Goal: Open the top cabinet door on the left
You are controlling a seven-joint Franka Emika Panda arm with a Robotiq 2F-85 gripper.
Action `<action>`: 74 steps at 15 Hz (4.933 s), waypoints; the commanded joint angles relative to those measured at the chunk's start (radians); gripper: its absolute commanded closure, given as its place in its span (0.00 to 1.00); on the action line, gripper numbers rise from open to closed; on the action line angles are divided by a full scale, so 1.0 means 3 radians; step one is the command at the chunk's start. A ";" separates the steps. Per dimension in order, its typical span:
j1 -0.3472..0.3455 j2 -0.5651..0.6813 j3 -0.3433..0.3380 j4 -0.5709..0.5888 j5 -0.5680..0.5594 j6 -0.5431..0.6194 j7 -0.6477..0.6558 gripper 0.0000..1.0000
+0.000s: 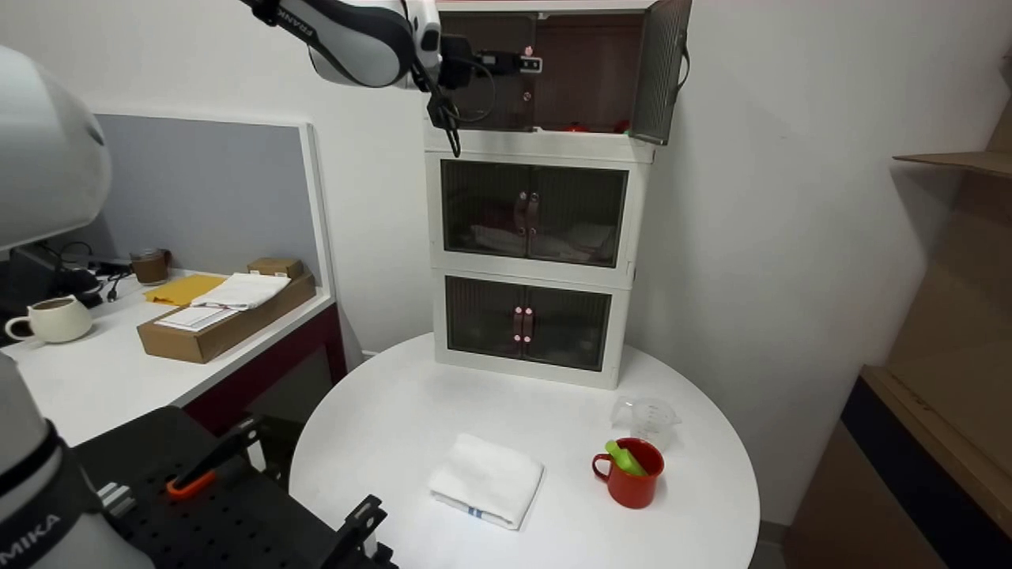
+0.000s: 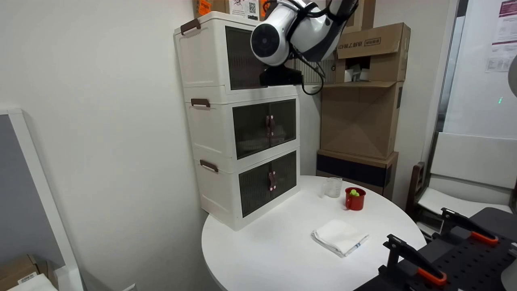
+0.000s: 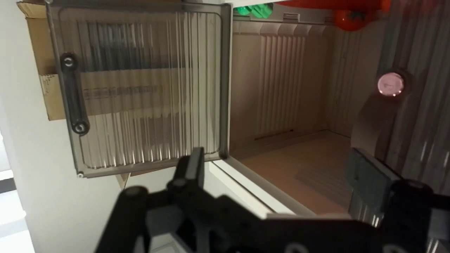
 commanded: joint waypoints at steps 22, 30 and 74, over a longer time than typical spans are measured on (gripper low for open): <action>-0.0534 -0.0025 0.0387 0.0563 -0.0034 0.0591 -0.0444 0.00; -0.0861 -0.0033 0.0460 0.0721 0.0004 0.0685 -0.0520 0.00; 0.1392 0.0468 -0.0749 -0.0767 0.0124 -0.0336 -0.0890 0.00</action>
